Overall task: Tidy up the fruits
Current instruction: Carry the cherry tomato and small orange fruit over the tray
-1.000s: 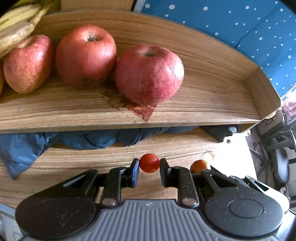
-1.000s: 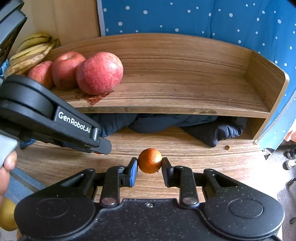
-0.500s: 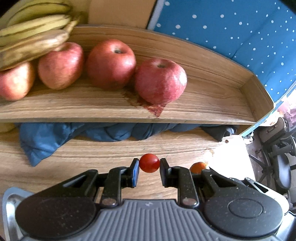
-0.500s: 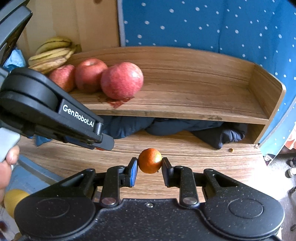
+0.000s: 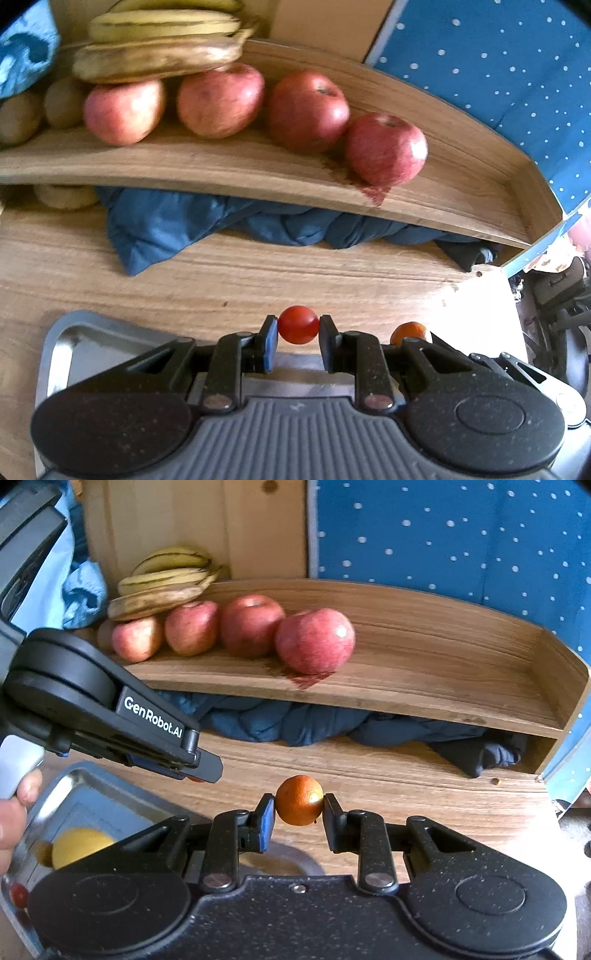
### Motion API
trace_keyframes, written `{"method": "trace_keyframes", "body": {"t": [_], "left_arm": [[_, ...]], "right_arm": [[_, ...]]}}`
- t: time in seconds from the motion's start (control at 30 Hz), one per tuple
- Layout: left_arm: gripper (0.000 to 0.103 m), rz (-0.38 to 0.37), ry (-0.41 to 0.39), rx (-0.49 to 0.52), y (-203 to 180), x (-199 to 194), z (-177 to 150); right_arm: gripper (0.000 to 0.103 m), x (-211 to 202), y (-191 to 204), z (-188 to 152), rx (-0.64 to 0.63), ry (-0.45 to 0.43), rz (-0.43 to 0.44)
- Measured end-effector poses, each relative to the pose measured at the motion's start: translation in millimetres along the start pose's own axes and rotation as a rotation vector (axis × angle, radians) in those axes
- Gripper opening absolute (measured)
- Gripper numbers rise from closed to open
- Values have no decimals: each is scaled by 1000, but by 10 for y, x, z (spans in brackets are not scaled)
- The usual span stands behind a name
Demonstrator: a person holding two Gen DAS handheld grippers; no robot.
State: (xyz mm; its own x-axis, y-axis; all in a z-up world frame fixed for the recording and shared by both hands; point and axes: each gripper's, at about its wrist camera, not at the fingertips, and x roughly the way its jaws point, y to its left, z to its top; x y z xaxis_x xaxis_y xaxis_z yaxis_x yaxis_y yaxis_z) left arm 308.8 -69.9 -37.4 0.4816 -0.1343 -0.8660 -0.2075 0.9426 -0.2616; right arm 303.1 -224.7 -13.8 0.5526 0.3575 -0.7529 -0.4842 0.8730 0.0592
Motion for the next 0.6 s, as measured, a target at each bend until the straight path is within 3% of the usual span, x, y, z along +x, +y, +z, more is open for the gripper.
{"method": "trace_keyframes", "body": {"t": [0.6], "left_arm": [[26, 24, 39, -32, 147, -60, -268]], "right_arm": [[29, -125, 214, -191, -34, 33, 51]]}}
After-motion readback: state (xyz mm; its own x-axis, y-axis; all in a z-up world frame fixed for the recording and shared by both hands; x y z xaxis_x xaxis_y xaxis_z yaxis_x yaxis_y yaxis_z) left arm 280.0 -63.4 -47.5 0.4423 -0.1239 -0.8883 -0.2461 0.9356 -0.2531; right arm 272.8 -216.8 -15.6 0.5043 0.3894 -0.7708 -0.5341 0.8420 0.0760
